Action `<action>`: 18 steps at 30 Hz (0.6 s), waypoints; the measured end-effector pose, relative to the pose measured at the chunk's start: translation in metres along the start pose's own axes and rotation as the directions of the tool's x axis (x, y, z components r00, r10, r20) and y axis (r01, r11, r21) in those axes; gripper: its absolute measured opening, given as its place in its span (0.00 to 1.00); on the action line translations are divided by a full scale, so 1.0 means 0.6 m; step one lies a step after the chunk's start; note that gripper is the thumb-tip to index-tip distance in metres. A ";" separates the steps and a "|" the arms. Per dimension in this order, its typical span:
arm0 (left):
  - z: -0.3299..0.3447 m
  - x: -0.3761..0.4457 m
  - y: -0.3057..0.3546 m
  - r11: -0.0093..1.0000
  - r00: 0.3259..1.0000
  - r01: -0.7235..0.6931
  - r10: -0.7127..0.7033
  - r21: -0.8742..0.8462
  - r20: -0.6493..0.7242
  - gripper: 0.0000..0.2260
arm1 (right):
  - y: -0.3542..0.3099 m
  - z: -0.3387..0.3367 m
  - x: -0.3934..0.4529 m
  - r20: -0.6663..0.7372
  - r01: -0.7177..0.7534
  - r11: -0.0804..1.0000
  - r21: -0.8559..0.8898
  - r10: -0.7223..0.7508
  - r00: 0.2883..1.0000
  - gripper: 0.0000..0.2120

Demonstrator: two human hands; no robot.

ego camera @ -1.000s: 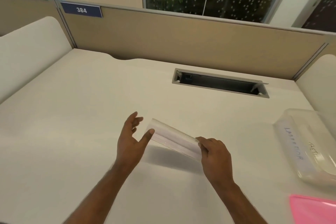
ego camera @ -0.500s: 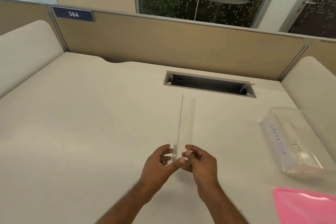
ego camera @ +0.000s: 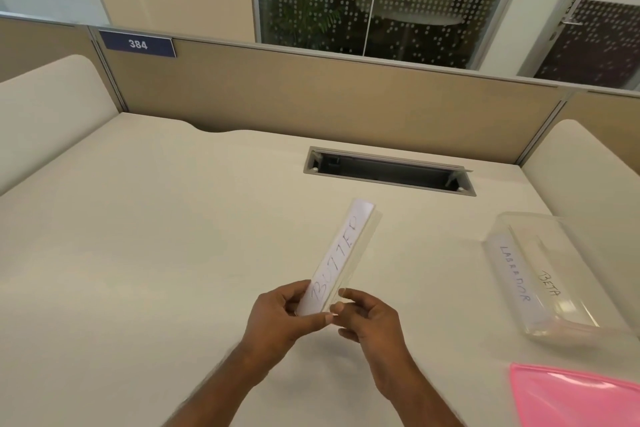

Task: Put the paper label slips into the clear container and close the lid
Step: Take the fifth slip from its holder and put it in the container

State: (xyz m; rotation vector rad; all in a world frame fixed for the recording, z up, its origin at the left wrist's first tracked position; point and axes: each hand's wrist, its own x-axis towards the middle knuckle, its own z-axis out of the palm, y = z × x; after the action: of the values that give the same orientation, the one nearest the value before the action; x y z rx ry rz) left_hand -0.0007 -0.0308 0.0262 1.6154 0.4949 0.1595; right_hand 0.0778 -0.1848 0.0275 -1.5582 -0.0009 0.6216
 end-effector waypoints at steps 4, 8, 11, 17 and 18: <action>-0.023 0.001 0.007 0.989 0.997 -0.055 0.061 0.138 -0.038 0.22 | -0.008 -0.017 0.005 -0.063 0.096 0.993 -0.063 -0.100 0.993 0.17; -0.048 0.004 0.013 0.965 0.991 -0.064 0.091 0.253 -0.096 0.25 | -0.025 -0.036 0.009 -0.114 0.242 0.963 -0.117 -0.255 0.960 0.22; -0.063 0.005 0.017 0.954 0.986 -0.074 0.113 0.292 -0.119 0.27 | -0.036 -0.048 0.011 -0.131 0.318 0.943 -0.101 -0.329 0.935 0.23; -0.083 0.004 0.033 0.902 0.981 -0.117 0.171 0.416 -0.094 0.28 | -0.068 -0.072 0.016 -0.175 0.424 0.905 -0.035 -0.423 0.889 0.22; -0.085 0.004 0.037 0.883 0.980 -0.128 0.183 0.452 -0.080 0.28 | -0.073 -0.078 0.017 -0.156 0.449 0.889 -0.088 -0.457 0.876 0.24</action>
State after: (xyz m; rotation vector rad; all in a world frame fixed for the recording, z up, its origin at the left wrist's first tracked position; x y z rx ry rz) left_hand -0.0136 0.0161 0.0536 2.1086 0.5180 0.2818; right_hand 0.1203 -0.2195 0.0622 -1.5827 -0.2478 0.1135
